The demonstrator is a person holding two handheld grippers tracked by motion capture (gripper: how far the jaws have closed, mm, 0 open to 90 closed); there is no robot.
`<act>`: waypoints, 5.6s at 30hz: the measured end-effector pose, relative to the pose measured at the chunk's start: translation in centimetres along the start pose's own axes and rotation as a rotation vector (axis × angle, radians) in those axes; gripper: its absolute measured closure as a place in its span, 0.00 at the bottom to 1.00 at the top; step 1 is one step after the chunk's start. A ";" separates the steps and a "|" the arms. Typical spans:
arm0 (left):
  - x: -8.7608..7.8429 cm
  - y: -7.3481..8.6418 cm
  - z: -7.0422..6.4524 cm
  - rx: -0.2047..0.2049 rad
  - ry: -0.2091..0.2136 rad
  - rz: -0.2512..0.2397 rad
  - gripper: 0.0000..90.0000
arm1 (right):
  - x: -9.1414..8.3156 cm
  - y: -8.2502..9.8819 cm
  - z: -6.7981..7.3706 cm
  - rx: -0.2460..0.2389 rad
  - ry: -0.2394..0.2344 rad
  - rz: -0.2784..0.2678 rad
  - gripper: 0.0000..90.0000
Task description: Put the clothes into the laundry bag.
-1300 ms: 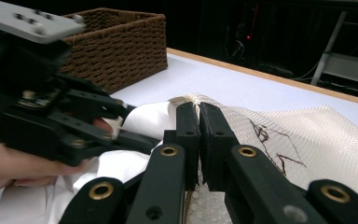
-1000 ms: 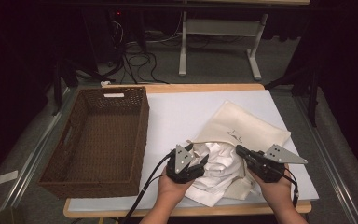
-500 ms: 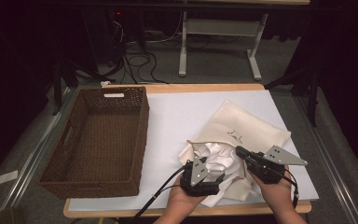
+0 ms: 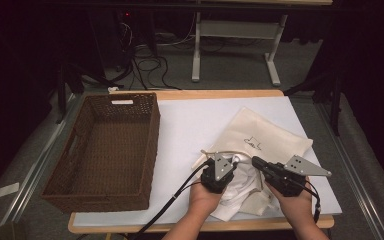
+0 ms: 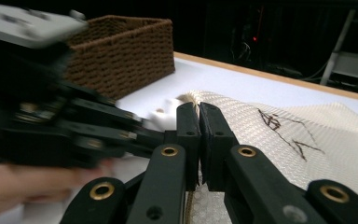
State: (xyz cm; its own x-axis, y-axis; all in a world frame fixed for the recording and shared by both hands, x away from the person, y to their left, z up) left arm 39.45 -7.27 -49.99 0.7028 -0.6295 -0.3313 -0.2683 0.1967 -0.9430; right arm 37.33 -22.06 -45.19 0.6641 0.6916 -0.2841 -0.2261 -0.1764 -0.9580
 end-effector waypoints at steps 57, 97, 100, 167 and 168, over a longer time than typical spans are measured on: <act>-4.4 6.6 1.0 0.006 0.123 0.281 0.85 | -0.5 0.5 -0.1 -0.008 0.011 0.011 0.98; -0.5 1.5 0.2 -0.020 0.035 -0.020 0.96 | -0.4 0.3 -0.2 -0.008 0.015 0.000 0.98; 0.3 1.2 0.1 -0.015 0.031 -0.015 0.96 | -0.4 0.3 -0.2 -0.005 0.011 -0.001 0.98; 4.1 1.0 0.5 -0.033 -0.017 0.086 0.90 | -1.0 0.7 -0.2 -0.008 0.021 0.007 0.98; 4.2 1.1 0.3 -0.026 -0.014 0.086 0.90 | -1.0 0.7 -0.3 -0.010 0.016 0.004 0.98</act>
State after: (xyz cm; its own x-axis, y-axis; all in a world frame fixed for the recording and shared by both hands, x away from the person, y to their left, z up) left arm 42.31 -9.42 -52.41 0.6856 -0.6006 -0.4114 -0.3447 0.2299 -0.9101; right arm 36.69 -23.11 -45.62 0.6741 0.6798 -0.2888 -0.2218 -0.1866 -0.9571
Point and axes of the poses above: each handheld gripper's, and its own axes: x roughly forward along the jaws, y roughly out of its underside, z roughly to its left, the point moved 5 cm from there along x, roughly forward along the jaws, and after that the axes turned 1 degree about -z, right-handed, at the moved point
